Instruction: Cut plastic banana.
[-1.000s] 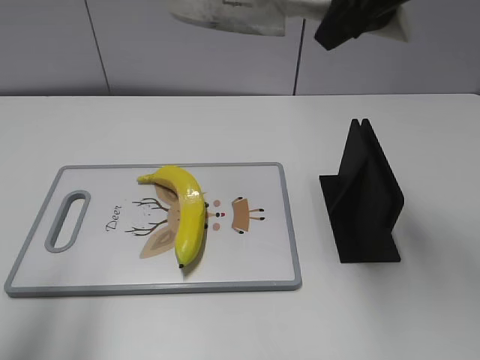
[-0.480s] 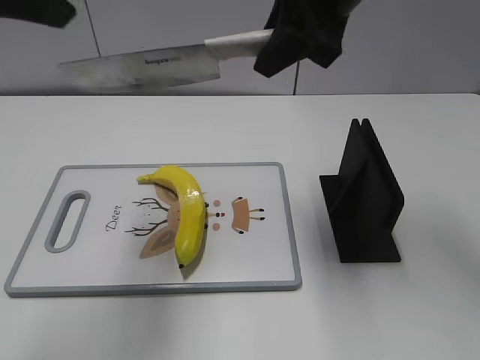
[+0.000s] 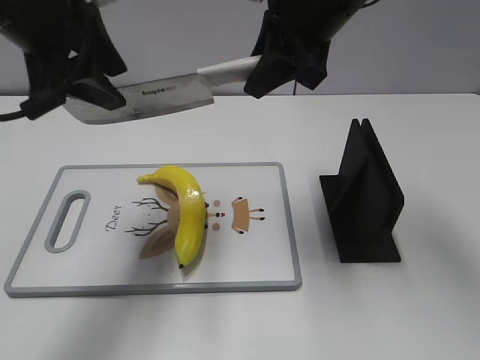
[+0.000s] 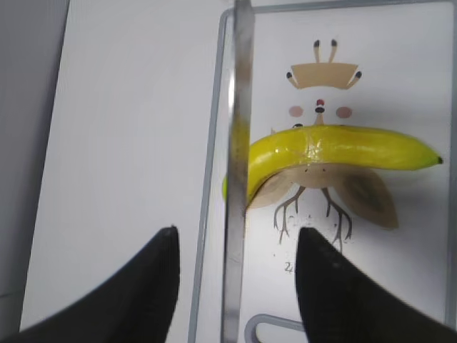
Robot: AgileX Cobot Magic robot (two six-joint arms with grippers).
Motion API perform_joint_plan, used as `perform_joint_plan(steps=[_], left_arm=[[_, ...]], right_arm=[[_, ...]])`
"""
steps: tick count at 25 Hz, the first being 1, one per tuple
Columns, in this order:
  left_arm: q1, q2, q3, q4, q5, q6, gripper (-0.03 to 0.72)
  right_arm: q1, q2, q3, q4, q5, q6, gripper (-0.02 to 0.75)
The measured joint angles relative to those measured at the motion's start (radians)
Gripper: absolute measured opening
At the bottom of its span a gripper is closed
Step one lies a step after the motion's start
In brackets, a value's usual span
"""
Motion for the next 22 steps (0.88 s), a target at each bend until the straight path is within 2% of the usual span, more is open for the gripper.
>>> perform_joint_plan(steps=[8,10,11,13,15,17,22], left_arm=[[0.0,0.084,0.0,0.017,-0.039,-0.011,0.454],[0.0,0.087,0.0,0.019,-0.043,-0.013,0.378],[0.0,0.087,0.0,0.019,-0.045,-0.022,0.315],[0.004,0.094,-0.003,0.019,-0.047,-0.042,0.125],[0.005,0.1,-0.003,0.02,-0.038,-0.052,0.042],[0.006,0.102,-0.003,0.02,-0.023,-0.057,0.014],[0.006,0.112,-0.003,0.013,-0.015,-0.063,0.004]], right_arm=[[0.0,0.0,-0.001,0.0,0.001,-0.001,0.165],[0.0,0.0,-0.001,0.001,0.001,-0.002,0.165],[0.0,0.0,-0.001,0.001,0.001,-0.001,0.165],[0.0,0.0,-0.001,0.001,0.001,-0.003,0.165],[0.0,0.0,-0.001,0.001,0.001,-0.003,0.165],[0.0,0.001,-0.001,0.0,0.01,-0.005,0.165],[0.0,0.011,-0.001,-0.004,0.025,-0.003,0.165]])
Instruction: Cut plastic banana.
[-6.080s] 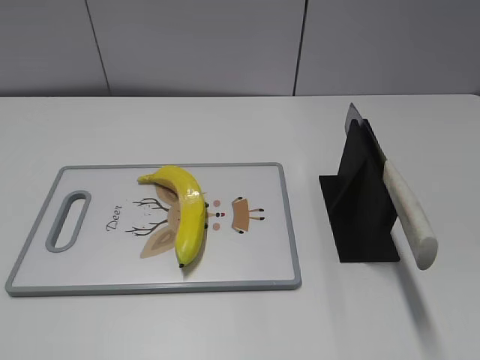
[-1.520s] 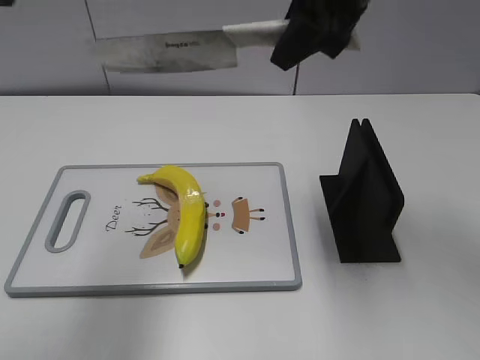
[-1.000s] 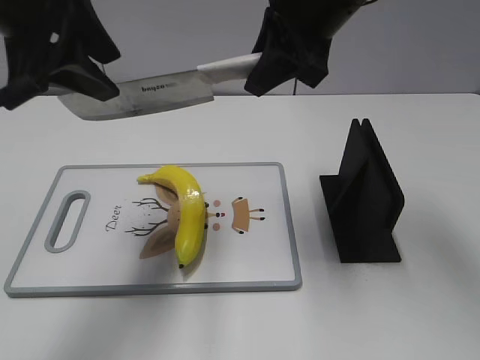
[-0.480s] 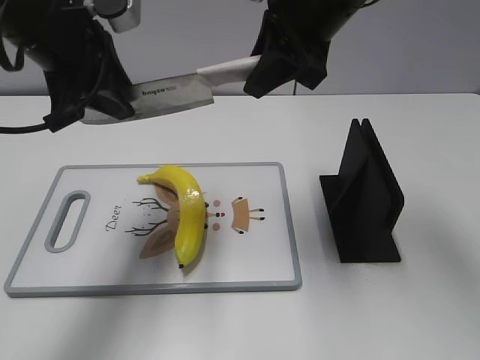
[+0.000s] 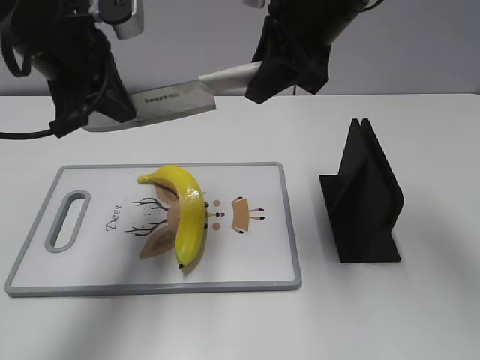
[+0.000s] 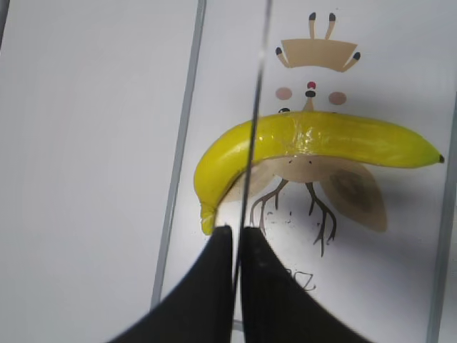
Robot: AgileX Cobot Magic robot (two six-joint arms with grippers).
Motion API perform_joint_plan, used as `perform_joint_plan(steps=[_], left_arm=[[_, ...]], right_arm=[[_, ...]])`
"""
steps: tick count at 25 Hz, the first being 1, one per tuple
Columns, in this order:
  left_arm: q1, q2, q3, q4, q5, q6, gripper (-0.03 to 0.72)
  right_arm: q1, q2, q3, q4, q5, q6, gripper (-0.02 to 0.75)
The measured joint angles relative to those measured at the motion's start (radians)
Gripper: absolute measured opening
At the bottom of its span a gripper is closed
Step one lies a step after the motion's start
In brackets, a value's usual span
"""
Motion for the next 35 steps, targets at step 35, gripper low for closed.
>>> perform_joint_plan(steps=[35], left_arm=[[-0.053,0.081,0.029,-0.003,-0.063,-0.06,0.004]], right_arm=[[-0.002,0.191,-0.074,-0.159,0.099,0.089,0.173]])
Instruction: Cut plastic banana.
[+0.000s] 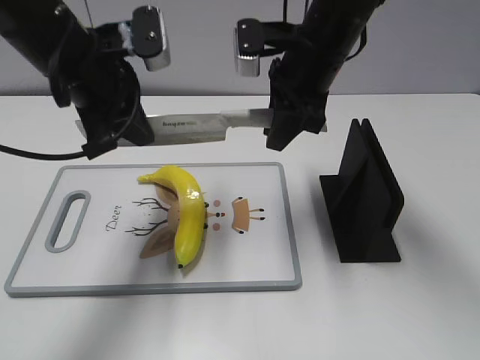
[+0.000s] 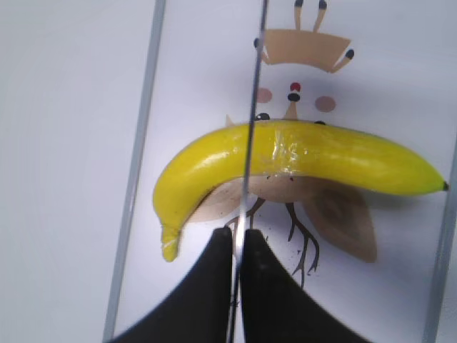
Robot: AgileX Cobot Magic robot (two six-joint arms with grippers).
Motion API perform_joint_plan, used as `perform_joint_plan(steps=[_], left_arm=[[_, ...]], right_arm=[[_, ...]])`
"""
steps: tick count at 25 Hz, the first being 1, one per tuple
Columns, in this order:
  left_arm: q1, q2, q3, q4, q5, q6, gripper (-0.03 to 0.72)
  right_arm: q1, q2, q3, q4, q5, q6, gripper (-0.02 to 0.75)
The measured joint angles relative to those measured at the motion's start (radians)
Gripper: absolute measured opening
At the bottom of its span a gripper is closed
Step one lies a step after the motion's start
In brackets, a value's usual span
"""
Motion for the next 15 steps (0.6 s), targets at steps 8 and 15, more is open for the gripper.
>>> perform_joint_plan(steps=[8,15], left_arm=[[-0.003,-0.128,0.0,-0.01,0.04,-0.001,0.004],[-0.004,-0.128,0.0,-0.011,0.026,-0.006,0.149]], right_arm=[[0.005,-0.129,0.0,0.006,0.011,0.009,0.173],[0.005,-0.131,0.0,0.016,0.015,0.026,0.169]])
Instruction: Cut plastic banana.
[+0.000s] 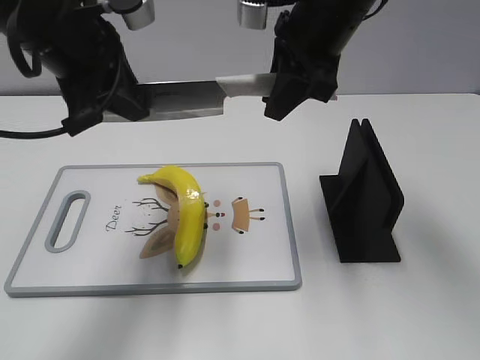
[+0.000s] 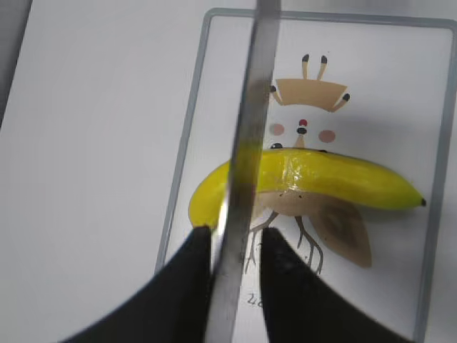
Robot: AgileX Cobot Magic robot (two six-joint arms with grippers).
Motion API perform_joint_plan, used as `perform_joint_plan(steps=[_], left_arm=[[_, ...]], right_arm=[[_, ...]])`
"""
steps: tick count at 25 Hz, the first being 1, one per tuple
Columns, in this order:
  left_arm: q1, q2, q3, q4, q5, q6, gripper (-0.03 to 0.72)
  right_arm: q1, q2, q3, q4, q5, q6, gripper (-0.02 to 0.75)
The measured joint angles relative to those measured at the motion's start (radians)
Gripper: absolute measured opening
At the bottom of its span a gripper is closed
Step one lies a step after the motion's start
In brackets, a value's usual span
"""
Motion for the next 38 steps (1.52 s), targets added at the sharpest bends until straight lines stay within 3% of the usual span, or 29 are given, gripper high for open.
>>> perform_joint_plan(steps=[4,6,8,11,15,19,23,27,30,35,38], left_arm=[[-0.001,0.0,0.0,-0.015,-0.009,-0.003,0.47],[-0.002,-0.003,0.0,-0.019,-0.021,-0.003,0.588],[-0.001,-0.013,0.0,-0.019,-0.042,-0.003,0.644],[0.013,-0.053,0.0,-0.018,-0.094,-0.064,0.664],[0.053,-0.141,0.0,0.096,-0.131,-0.402,0.658],[0.114,-0.232,0.0,0.247,0.002,-0.676,0.625],[0.21,-0.3,0.0,0.268,0.196,-0.853,0.599],[0.337,-0.36,0.02,0.192,0.288,-0.918,0.595],[0.419,-0.44,0.105,0.175,0.297,-0.952,0.595],[0.443,-0.648,0.29,0.174,0.299,-0.962,0.581],[0.443,-0.818,0.404,0.174,0.244,-0.973,0.576]], right_arm=[[0.0,0.0,0.0,0.009,-0.012,0.028,0.164],[0.0,0.0,0.0,0.009,-0.02,0.036,0.164],[0.0,0.0,0.0,0.001,-0.021,0.037,0.164],[-0.001,0.0,0.0,-0.004,-0.022,0.051,0.164],[-0.001,0.0,0.0,-0.029,-0.022,0.19,0.164],[-0.001,0.0,0.0,-0.086,-0.023,0.502,0.164],[-0.001,0.0,0.0,-0.125,-0.022,0.675,0.164],[-0.001,-0.02,0.0,-0.126,-0.021,0.782,0.164],[-0.001,-0.064,0.026,-0.128,-0.021,0.876,0.164],[-0.001,-0.187,0.181,-0.127,-0.036,1.047,0.164],[-0.001,-0.284,0.306,-0.128,-0.123,1.107,0.164]])
